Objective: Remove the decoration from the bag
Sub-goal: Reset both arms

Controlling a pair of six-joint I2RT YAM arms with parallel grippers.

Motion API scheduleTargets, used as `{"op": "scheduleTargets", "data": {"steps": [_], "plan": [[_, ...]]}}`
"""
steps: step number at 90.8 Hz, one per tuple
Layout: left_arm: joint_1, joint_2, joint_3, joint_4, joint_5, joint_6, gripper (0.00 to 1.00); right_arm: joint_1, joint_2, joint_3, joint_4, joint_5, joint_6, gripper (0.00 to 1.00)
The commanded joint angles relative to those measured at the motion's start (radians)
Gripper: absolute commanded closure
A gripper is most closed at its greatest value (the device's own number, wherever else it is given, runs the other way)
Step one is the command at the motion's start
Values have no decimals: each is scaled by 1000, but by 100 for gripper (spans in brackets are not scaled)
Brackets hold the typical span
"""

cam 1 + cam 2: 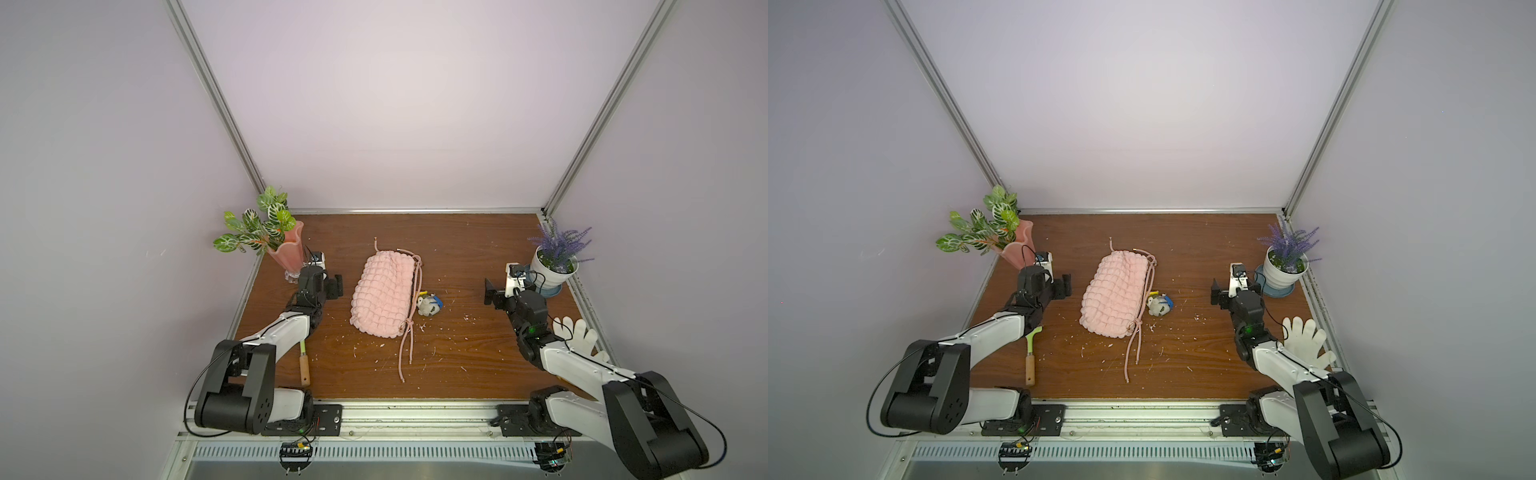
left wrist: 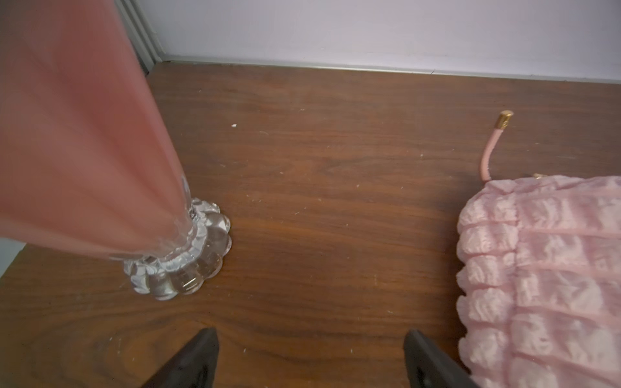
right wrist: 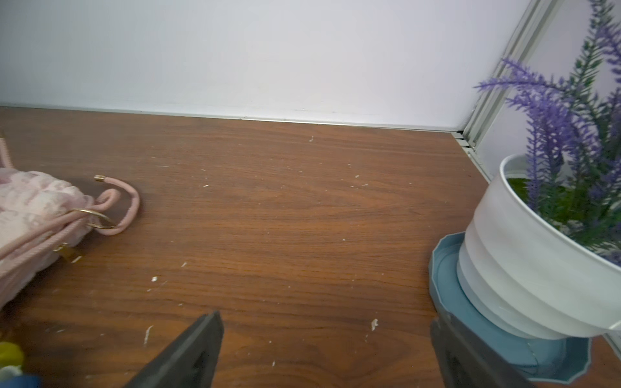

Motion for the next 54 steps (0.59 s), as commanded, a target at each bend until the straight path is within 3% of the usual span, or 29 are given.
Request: {"op": "scheduleTargets", "data": {"steps": [1, 17, 26, 54], "plan": [[12, 3, -49, 303, -97, -8, 6, -23, 55, -21, 237, 41, -48, 1], [29, 49, -38, 384, -213, 12, 1, -59, 140, -34, 323, 5, -71, 1], [29, 83, 11, 331, -251, 7, 1, -79, 173, -36, 359, -3, -70, 1], [31, 63, -27, 418, -150, 48, 1, -92, 235, -4, 377, -30, -91, 1]]}}
